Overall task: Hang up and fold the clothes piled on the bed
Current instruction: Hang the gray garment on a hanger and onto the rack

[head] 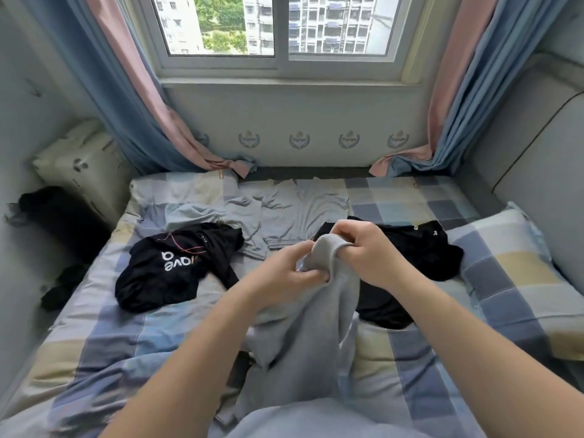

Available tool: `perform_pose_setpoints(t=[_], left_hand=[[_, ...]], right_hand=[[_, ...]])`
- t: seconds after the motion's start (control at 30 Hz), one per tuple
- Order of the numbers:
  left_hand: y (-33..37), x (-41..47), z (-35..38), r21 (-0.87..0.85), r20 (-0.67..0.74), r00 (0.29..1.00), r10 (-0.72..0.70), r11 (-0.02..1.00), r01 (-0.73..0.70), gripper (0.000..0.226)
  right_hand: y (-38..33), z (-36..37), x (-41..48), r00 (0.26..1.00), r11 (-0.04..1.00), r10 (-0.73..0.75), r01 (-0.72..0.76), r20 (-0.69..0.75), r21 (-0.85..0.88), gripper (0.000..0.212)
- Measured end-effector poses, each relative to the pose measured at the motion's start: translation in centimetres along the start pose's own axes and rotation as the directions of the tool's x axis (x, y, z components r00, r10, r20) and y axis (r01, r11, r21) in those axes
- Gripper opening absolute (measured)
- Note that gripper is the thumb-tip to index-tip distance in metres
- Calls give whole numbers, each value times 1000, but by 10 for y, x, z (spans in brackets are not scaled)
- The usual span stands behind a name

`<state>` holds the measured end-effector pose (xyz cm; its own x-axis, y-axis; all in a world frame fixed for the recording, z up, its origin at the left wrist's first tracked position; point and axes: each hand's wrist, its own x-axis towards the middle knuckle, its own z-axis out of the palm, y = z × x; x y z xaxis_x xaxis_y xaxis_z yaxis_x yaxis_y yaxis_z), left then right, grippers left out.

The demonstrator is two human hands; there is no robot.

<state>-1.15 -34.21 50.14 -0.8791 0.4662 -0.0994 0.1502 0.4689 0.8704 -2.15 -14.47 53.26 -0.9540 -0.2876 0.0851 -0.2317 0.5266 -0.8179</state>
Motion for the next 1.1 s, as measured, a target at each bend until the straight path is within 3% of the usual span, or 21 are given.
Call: perform_pose_setpoints(t=[0.13, 0.2, 0.3, 0.47, 0.57, 0.7, 0.8, 0.97, 1.1], left_hand=[[-3, 0, 0, -48, 66, 997, -38, 998, 41, 49], [-4, 1, 9, -34, -73, 997, 1, 999, -3, 25], [1, 3, 13, -138, -278, 961, 2, 989, -42, 11], [26, 5, 3, -277, -342, 939, 17, 954, -118, 24], [33, 5, -11, -385, -391, 920, -7, 909, -156, 29], [28, 10, -26, -457, -430, 900, -63, 876, -157, 36], [13, 18, -24, -403, -478, 867, -142, 912, -73, 29], [-11, 20, -16, -291, -361, 898, -250, 945, 147, 22], [-15, 15, -1, 20, -271, 947, -173, 983, 185, 70]], right_hand=[[-1, 0, 4, 999, 1000, -20, 20, -41, -16, 13], [5, -1, 4, 1000, 1000, -16, 16, -1, -7, 14], [19, -5, 0, 991, 996, 22, -33, 130, 87, 15], [59, 4, -15, 951, 976, 108, -156, 290, 150, 23], [99, 15, -29, 892, 954, 269, -298, 363, 27, 28], [142, 26, -49, 772, 850, 511, -386, 379, -359, 25], [143, 24, -44, 809, 785, 527, -348, 259, -512, 21], [108, 17, -20, 915, 924, 373, -350, 156, -156, 52], [64, 10, -6, 965, 967, 240, -248, 102, 67, 44]])
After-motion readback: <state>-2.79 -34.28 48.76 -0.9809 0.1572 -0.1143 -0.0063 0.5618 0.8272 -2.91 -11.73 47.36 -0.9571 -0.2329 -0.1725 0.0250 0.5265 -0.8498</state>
